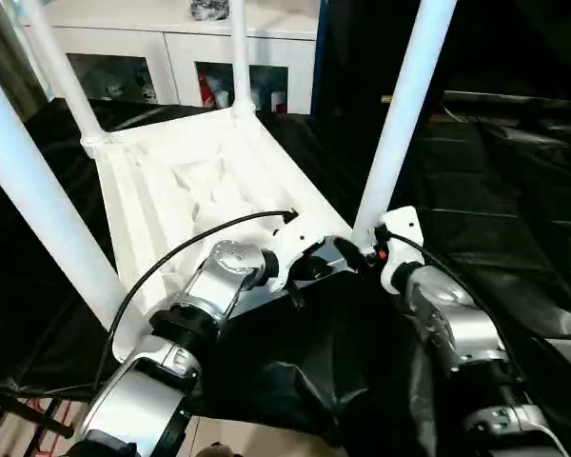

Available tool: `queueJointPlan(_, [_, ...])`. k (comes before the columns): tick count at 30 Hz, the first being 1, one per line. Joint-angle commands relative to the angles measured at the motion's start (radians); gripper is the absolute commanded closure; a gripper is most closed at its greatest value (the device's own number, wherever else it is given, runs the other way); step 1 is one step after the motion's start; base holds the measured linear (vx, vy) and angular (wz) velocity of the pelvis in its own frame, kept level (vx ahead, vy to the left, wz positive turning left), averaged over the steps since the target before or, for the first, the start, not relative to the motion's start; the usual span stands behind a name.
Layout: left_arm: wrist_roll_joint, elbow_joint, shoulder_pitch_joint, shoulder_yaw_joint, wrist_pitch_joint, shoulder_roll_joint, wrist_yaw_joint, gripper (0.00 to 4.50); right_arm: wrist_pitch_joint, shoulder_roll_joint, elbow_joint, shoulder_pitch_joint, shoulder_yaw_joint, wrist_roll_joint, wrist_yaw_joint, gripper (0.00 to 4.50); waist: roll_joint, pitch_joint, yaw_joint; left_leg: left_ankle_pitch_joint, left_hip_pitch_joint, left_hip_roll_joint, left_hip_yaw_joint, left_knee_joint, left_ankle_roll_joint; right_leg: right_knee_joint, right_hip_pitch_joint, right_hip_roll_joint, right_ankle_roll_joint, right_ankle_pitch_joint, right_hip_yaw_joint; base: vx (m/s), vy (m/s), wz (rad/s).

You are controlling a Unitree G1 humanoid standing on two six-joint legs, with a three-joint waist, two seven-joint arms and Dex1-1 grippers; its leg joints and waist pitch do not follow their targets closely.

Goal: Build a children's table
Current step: Rotate leg to tighten

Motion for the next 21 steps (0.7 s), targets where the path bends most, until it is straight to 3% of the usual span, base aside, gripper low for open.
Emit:
queueJointPlan(1, [-0.077,-0.090,0.016,-0.024,-0.097,-0.021,-0.118,4.50,-0.003,-0.015,-0.056,0.034,0.121,0.025,0.182,0.84,-0.018,-0.062,0.006,-0.201,0.005,0.042,-0.014,-0.066,0.058,-0.081,0.055,-0.079,-0.166,-0.272,0.046,0.000,0.000,0.00])
queueJointPlan(4, [-0.089,-0.127,0.039,-0.031,-0.099,0.015,-0.187,4.50,-0.007,-0.081,-0.107,0.058,0.131,0.054,0.294,0.84,-0.018,-0.058,0.006,-0.217,0.003,0.044,-0.014,-0.068,0.068,-0.085,0.053,-0.078,-0.160,-0.308,0.047,0.000,0.000,0.00])
queueJointPlan(8, [-0.102,-0.163,0.062,-0.035,-0.087,0.057,-0.253,4.50,0.002,-0.147,-0.144,0.078,0.118,0.083,0.399,0.84,-0.015,-0.057,0.014,-0.238,0.012,0.050,-0.013,-0.069,0.056,-0.086,0.045,-0.079,-0.170,-0.329,0.049,0.000,0.000,0.00])
queueJointPlan(10, [-0.131,-0.211,0.090,-0.035,-0.072,0.098,-0.342,4.50,0.023,-0.208,-0.178,0.095,0.109,0.123,0.494,0.84,-0.015,-0.060,0.022,-0.230,0.009,0.054,-0.015,-0.068,0.060,-0.076,0.053,-0.081,-0.180,-0.289,0.049,0.000,0.000,0.00])
queueJointPlan(13, [-0.151,-0.255,0.112,-0.035,-0.055,0.124,-0.399,4.50,0.050,-0.245,-0.205,0.106,0.104,0.151,0.559,0.84,-0.014,-0.063,0.030,-0.197,0.008,0.053,-0.010,-0.062,0.078,-0.070,0.049,-0.077,-0.201,-0.227,0.048,0.000,0.000,0.00])
queueJointPlan(19, [-0.166,-0.294,0.134,-0.037,-0.028,0.146,-0.446,4.50,0.063,-0.259,-0.211,0.109,0.102,0.165,0.591,0.98,-0.015,-0.061,0.037,-0.204,0.007,0.053,-0.012,-0.063,0.063,-0.073,0.047,-0.080,-0.193,-0.277,0.047,0.000,0.000,0.00])
queueJointPlan(20, [-0.168,-0.301,0.136,-0.037,-0.022,0.148,-0.452,4.50,0.071,-0.259,-0.215,0.109,0.104,0.172,0.599,1.26,-0.016,-0.061,0.037,-0.206,0.007,0.052,-0.012,-0.064,0.061,-0.074,0.047,-0.080,-0.190,-0.283,0.047,0.000,0.000,0.00])
queueJointPlan(21, [-0.168,-0.301,0.137,-0.037,-0.021,0.149,-0.452,4.50,0.072,-0.259,-0.216,0.109,0.105,0.172,0.600,1.26,-0.018,-0.061,0.038,-0.207,0.006,0.051,-0.012,-0.064,0.058,-0.075,0.048,-0.080,-0.183,-0.295,0.047,0.000,0.000,0.00])
